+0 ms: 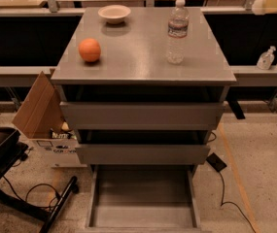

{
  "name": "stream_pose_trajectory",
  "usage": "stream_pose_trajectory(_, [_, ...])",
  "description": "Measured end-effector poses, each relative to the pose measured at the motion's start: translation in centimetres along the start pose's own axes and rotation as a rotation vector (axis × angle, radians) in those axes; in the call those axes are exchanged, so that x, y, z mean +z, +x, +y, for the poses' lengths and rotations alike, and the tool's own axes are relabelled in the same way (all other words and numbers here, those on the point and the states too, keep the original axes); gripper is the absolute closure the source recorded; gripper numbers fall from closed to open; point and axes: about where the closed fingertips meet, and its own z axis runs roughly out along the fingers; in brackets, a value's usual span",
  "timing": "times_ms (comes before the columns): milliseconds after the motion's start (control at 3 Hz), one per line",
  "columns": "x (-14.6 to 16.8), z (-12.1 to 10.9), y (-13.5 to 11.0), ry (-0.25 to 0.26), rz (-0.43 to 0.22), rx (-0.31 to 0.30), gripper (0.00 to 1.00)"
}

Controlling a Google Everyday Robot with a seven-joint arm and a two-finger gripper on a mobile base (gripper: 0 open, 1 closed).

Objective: Pick water bottle from bottom drawer and place on counter

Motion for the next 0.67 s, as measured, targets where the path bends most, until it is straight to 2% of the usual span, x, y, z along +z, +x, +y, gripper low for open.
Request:
stream_pose_trajectory(333, [-8.2, 1.6, -2.7, 0.186, -0.005, -0.042, 0.0])
stream_pose_trajectory(667, [-9.7, 5.6, -6.0, 0.306, -0.017, -0.089, 0.0])
